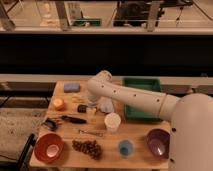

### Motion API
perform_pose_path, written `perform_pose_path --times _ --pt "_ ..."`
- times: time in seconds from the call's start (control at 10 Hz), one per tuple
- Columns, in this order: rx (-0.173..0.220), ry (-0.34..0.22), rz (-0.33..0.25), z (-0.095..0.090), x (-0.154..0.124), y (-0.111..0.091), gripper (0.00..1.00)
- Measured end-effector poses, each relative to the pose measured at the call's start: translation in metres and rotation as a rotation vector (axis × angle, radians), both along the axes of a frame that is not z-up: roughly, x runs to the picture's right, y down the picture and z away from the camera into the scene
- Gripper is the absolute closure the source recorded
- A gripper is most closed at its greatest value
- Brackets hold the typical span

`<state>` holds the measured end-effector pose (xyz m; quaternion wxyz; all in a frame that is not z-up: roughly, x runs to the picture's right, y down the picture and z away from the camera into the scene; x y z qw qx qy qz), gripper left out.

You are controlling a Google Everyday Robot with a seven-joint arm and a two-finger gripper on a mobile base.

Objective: Place eraser in plastic cup

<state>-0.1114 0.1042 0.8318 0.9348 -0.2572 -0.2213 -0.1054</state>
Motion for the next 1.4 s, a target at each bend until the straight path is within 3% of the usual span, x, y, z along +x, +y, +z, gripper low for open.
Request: perform_pose_path --times 0.8,1.4 --pt "-0.05 0.014 -0.016 0.059 -0.004 0.025 0.22" --pt "-0.046 0.044 0.004 0.072 0.009 0.019 0.33"
